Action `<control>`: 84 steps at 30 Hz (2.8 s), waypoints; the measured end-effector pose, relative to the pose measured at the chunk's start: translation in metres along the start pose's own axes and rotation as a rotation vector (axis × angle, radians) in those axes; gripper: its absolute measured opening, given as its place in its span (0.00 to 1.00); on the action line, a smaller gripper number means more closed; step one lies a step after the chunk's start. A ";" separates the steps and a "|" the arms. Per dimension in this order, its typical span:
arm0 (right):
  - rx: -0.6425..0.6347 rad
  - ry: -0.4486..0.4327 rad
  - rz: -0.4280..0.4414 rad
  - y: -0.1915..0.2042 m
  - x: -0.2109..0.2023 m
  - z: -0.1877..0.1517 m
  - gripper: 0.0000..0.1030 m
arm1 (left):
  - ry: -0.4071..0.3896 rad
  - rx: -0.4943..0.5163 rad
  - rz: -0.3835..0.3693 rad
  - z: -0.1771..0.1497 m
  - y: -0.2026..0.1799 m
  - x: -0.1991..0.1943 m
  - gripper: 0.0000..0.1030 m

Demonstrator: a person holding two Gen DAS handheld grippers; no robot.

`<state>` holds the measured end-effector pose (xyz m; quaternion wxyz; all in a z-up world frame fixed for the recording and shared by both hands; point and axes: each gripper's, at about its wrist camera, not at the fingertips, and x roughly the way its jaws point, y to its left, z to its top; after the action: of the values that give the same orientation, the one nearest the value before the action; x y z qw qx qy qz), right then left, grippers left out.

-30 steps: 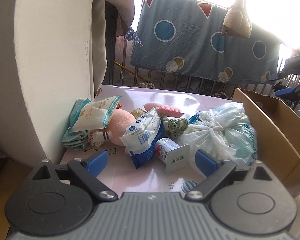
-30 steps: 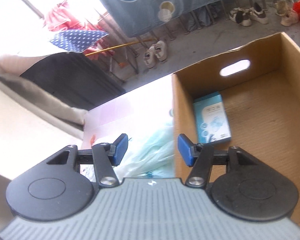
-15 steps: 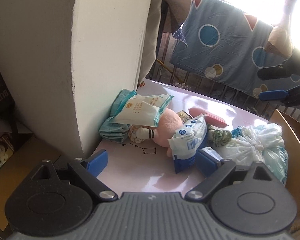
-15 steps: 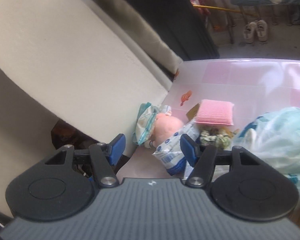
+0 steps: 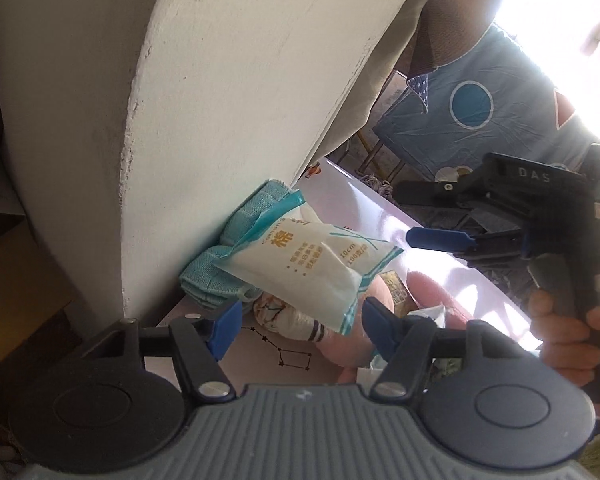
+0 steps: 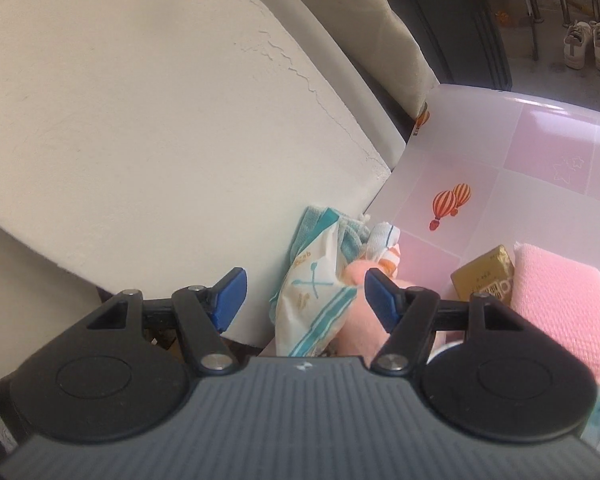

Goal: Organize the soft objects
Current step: 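Reach the right gripper to the cotton swab bag and grasp it, then carry the cotton swab bag with the right gripper into the cardboard box, then open the right gripper and move it back toward the item pile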

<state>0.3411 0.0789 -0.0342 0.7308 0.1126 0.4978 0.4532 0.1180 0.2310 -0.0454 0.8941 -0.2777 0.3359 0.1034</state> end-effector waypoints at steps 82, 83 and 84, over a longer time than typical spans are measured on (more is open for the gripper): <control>0.582 -0.246 -0.675 -0.296 -0.317 -0.195 0.31 | 0.181 0.401 -0.064 -0.074 -0.123 -0.016 0.60; 0.589 -0.255 -0.672 -0.294 -0.320 -0.196 0.32 | 0.172 0.407 -0.053 -0.074 -0.120 -0.018 0.61; 0.591 -0.265 -0.670 -0.291 -0.323 -0.198 0.32 | 0.164 0.414 -0.043 -0.074 -0.118 -0.021 0.62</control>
<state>0.3066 -0.3922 -0.1066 0.8309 0.2059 0.5168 0.0126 0.1060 0.0923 -0.0274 0.9037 -0.1030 0.4154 -0.0097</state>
